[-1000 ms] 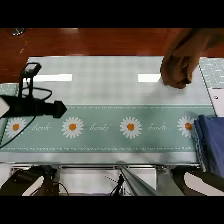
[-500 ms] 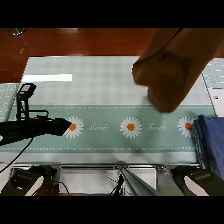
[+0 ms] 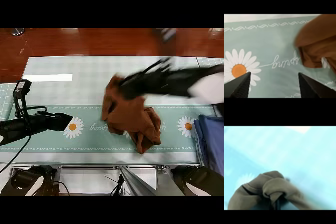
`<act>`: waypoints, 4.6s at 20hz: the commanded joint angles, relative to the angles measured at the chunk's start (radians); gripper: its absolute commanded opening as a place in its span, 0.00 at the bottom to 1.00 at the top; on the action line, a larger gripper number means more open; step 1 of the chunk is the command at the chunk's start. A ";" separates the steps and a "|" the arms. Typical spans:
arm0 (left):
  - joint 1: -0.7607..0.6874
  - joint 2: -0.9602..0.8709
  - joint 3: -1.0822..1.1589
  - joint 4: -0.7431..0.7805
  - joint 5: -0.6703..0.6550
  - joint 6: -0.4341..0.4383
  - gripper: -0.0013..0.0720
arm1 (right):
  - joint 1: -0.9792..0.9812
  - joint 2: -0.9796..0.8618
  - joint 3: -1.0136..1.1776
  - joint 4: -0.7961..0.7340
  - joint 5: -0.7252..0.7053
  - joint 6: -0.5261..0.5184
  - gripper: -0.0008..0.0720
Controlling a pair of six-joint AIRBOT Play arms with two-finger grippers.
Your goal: Fold the shirts.
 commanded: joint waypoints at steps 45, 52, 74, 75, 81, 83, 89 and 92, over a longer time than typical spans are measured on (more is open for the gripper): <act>-0.105 -0.771 0.076 -0.678 0.152 0.357 0.04 | -0.507 0.122 -0.851 0.540 -0.080 -0.211 0.15; 0.074 -0.592 0.436 -0.678 0.049 0.419 0.04 | -0.554 0.122 -0.121 0.264 0.124 -0.200 0.04; 0.215 -0.214 1.405 -0.370 -0.513 0.118 0.04 | -0.555 0.349 0.834 0.221 0.709 -0.156 0.04; 0.215 -0.214 1.360 -0.369 -0.552 0.119 0.04 | -0.555 0.349 0.777 0.227 0.716 -0.156 0.04; 0.213 -0.237 0.761 -0.365 -0.419 0.201 0.04 | -0.555 0.322 0.150 0.209 0.501 -0.197 0.04; 0.213 -0.277 0.543 -0.366 -0.225 0.206 0.04 | -0.555 0.242 -0.013 0.209 0.371 -0.220 0.04; 0.211 -0.640 0.412 -0.397 0.159 0.305 0.04 | -0.556 -0.275 0.092 0.217 0.120 -0.266 0.04; 0.211 -0.818 0.487 -0.469 0.202 0.307 0.04 | -0.557 -0.533 0.317 0.255 0.104 -0.204 0.04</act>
